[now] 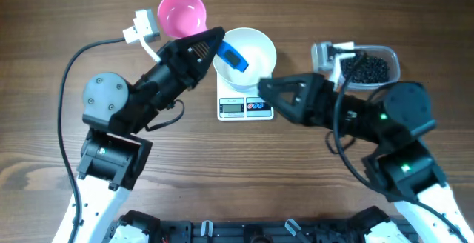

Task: Scoop item into bowl and weigh 150g on scale
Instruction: 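Bring the cup toward the right gripper above the scale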

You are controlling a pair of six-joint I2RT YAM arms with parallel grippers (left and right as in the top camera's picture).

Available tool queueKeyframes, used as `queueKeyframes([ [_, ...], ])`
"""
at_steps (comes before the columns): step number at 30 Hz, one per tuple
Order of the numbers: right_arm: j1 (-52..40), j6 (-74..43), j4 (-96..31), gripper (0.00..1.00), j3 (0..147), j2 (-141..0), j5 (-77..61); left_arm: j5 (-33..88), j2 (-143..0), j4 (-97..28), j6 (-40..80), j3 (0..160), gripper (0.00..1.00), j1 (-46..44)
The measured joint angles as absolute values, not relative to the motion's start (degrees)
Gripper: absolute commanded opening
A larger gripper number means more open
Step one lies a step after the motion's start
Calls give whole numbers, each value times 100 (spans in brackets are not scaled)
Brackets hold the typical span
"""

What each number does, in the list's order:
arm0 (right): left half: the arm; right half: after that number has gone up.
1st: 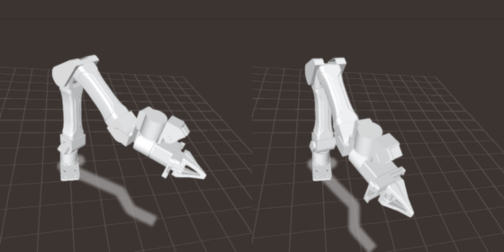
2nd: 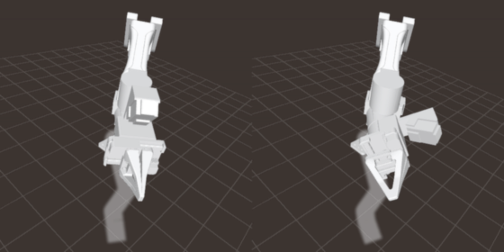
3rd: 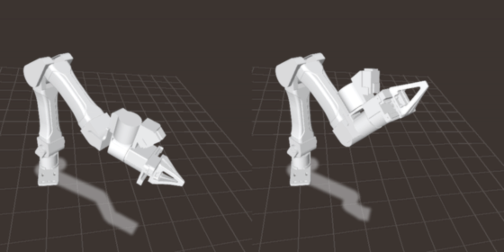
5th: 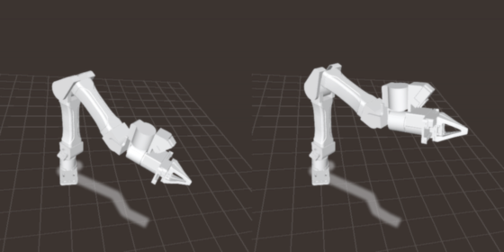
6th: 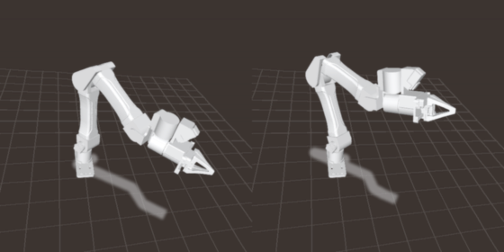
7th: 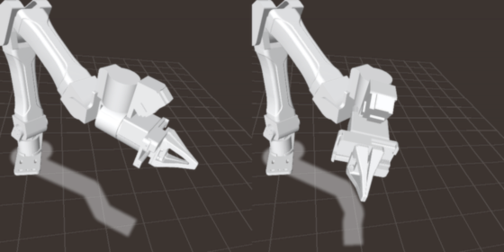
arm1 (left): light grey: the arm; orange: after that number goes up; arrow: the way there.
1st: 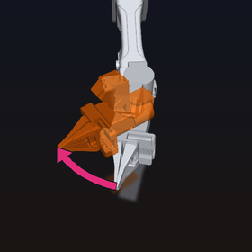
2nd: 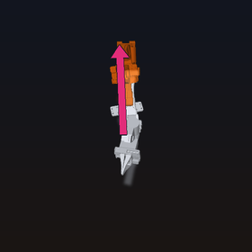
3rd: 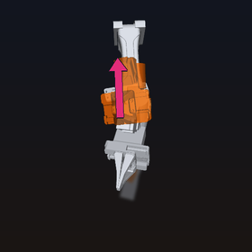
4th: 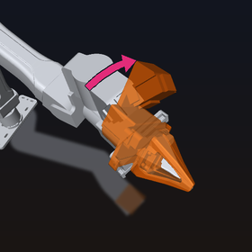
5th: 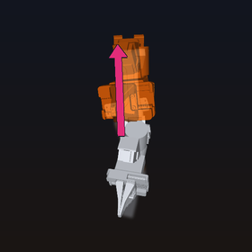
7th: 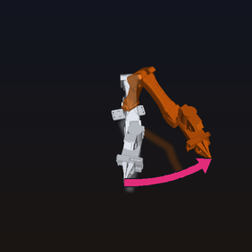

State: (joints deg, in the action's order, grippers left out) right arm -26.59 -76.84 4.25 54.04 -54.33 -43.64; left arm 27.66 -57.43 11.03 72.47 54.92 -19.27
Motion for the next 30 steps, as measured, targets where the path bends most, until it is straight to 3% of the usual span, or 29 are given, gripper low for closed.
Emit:
queueKeyframes([
  [6, -3135, -8193, 1806, 58, 5406, -6381, -3804, 2530, -5743, 1107, 7620, 5492, 4, -2421],
  [14, -3138, -8436, 2324, 54, 5406, -6692, -3548, 2139, -5743, 1076, 7688, 5492, 4, -2438],
  [20, -3089, -8538, 2453, 38, 5406, -6692, -3522, 2056, -5743, 1039, 7688, 5492, 4, -2392],
  [30, -3087, -8606, 2451, 31, 5406, -6692, -3485, 2040, -5743, 991, 7688, 5492, 4, -2388],
])
